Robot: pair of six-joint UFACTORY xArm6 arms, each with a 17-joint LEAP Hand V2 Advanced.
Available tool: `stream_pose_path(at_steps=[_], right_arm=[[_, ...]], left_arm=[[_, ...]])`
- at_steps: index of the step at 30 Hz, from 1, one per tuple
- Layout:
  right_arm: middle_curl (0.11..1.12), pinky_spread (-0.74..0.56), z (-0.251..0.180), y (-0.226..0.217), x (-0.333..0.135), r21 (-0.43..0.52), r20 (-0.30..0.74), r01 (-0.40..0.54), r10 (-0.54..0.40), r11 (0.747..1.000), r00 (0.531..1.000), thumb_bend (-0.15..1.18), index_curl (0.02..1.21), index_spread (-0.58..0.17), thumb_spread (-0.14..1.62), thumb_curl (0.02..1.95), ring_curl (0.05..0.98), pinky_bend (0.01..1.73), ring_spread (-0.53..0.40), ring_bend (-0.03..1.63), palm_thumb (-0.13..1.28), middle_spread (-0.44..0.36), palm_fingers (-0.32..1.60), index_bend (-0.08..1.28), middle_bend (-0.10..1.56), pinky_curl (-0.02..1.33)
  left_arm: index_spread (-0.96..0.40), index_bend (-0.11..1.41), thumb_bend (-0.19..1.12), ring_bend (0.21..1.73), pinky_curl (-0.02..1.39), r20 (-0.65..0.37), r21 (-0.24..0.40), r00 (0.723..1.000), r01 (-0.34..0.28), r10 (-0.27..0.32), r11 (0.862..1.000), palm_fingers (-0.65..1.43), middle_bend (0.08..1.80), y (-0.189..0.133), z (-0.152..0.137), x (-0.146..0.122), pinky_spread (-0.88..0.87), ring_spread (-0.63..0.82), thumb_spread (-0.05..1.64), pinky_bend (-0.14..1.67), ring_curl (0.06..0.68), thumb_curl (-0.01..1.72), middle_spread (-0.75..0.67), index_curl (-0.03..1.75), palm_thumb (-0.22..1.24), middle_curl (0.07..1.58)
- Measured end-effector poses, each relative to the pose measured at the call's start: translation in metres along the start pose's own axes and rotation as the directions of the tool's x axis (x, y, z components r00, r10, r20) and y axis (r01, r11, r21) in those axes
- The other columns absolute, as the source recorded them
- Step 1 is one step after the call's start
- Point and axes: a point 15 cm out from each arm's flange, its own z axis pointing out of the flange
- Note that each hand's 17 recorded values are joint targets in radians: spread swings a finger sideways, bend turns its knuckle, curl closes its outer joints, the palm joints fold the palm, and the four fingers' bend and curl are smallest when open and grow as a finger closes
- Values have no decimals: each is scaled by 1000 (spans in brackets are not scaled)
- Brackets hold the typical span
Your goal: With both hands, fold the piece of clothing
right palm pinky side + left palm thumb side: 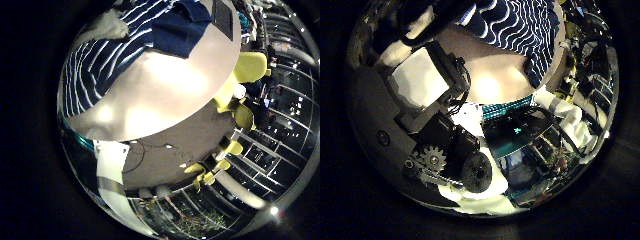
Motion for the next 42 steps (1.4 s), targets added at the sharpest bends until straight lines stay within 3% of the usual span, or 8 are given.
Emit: stream_pose_path(at_steps=[8, 19, 23, 24, 26, 30, 37, 42], right_arm=[[458, 236, 52, 15, -23, -134, 12, 61, -60, 989, 998, -23, 467, -404, 1035, 349, 339, 719, 7, 643, 397, -108, -2, 230, 382, 217], [392, 270, 84, 8, -38, -214, -6, 117, -121, 970, 993, -21, 407, -387, 1003, 340, 284, 566, 45, 531, 475, -48, 111, 187, 282, 197], [409, 135, 82, 5, -39, -203, -13, 114, -119, 972, 993, -10, 387, -371, 1007, 353, 286, 539, -67, 601, 551, -107, 357, 177, 358, 178], [439, -5, 80, 4, -39, -196, -14, 113, -118, 974, 993, -5, 370, -381, 1007, 362, 323, 648, -152, 734, 589, -154, 649, 142, 434, 196], [471, -130, 79, 3, -37, -190, -21, 115, -121, 975, 992, -2, 371, -395, 1006, 373, 347, 729, -207, 817, 629, -191, 828, 157, 503, 208], [578, -304, 77, 2, -29, -188, -58, 104, -117, 977, 991, -3, 452, -449, 992, 397, 433, 882, -285, 943, 727, -284, 1134, 274, 680, 285], [770, -315, 73, -1, -22, -165, -92, 82, -98, 983, 991, 26, 701, -509, 965, 467, 578, 1159, -311, 1148, 926, -332, 1147, 668, 911, 439], [881, -276, 49, -22, -9, -3, -92, 49, -49, 999, 994, 55, 848, -472, 1052, 521, 663, 1271, -301, 1257, 1010, -313, 1089, 888, 1080, 536]], left_arm=[[-650, 179, -17, 1294, 746, -2, -5, 1000, 3, -3, 1000, 1018, 804, 1, 2, -1, -672, -489, 1062, 1040, 522, 544, -679, 1465, 800, 1079], [-630, 180, -17, 1292, 752, -4, -5, 1000, 5, -5, 1000, 1020, 795, 0, 1, -1, -676, -490, 1063, 1033, 522, 543, -689, 1469, 800, 1083], [-624, 178, -17, 1291, 754, -3, -8, 1000, 5, -5, 1000, 1020, 793, 1, 1, -1, -677, -490, 1064, 1031, 522, 542, -692, 1469, 800, 1084], [-622, 178, -17, 1289, 755, -3, -8, 1000, 5, -5, 1000, 1023, 791, 2, 1, -2, -676, -491, 1064, 1033, 522, 542, -693, 1469, 800, 1084], [-620, 177, -17, 1288, 756, -2, -6, 1000, 6, -6, 1000, 1023, 789, 2, 0, -2, -675, -491, 1064, 1034, 522, 542, -694, 1470, 800, 1084], [-613, 177, -18, 1287, 757, -1, -5, 1000, 7, -7, 1000, 1024, 788, 2, -1, -3, -674, -491, 1063, 1033, 522, 544, -697, 1470, 797, 1086], [-603, 176, -18, 1288, 759, 0, -4, 1000, 8, -8, 1000, 1028, 781, 3, -6, -3, -674, -489, 1063, 1029, 523, 542, -700, 1468, 791, 1086], [-597, 181, -18, 1286, 759, 0, -23, 1000, -1, 1, 1000, 1031, 782, 8, -4, -2, -674, -488, 1063, 1026, 523, 541, -703, 1469, 791, 1090]])
